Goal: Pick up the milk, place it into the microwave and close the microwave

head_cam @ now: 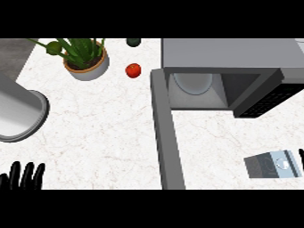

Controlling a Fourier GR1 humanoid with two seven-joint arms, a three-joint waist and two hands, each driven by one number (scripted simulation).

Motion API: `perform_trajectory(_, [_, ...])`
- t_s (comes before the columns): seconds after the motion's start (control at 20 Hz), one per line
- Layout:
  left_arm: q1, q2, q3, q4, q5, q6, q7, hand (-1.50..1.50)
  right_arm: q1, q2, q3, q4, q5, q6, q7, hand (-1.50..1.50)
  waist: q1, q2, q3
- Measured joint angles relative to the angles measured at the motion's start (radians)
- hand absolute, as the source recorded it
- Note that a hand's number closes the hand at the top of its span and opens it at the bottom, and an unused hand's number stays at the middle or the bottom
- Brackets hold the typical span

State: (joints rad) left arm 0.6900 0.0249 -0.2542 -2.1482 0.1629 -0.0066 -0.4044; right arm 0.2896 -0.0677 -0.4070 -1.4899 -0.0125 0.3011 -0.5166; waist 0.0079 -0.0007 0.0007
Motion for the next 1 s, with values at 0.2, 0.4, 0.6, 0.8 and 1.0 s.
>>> perform_trajectory(0.2, [0.014, 0.016, 0.018, -0.009, 0.021, -0.008, -0.005, -1.50, -0.034, -0.021, -0.010, 0.141, 0.037, -0.010, -0.101, -1.50, -0.001, 0.000, 0.000])
perform_trajectory(0.4, [0.062, 0.026, 0.010, -0.012, 0.026, -0.026, -0.051, -1.50, -0.081, -0.054, -0.023, 0.281, 0.060, -0.015, -0.195, -1.50, 0.000, 0.000, 0.000])
perform_trajectory(0.6, [0.087, 0.033, -0.006, -0.027, 0.025, -0.024, -0.051, -1.50, -0.117, -0.070, -0.029, 0.408, 0.077, -0.026, -0.300, -1.50, 0.000, 0.000, 0.000])
perform_trajectory(0.8, [0.095, 0.042, 0.010, 0.000, 0.042, -0.040, -0.087, -1.50, -0.174, -0.099, -0.029, 0.515, 0.096, -0.052, -0.347, -1.50, 0.001, 0.000, 0.000])
perform_trajectory(1.0, [0.093, 0.035, -0.006, 0.000, 0.030, -0.024, -0.088, -1.50, -0.196, -0.111, -0.015, 0.583, 0.115, -0.079, -0.387, -1.50, 0.000, 0.000, 0.000])
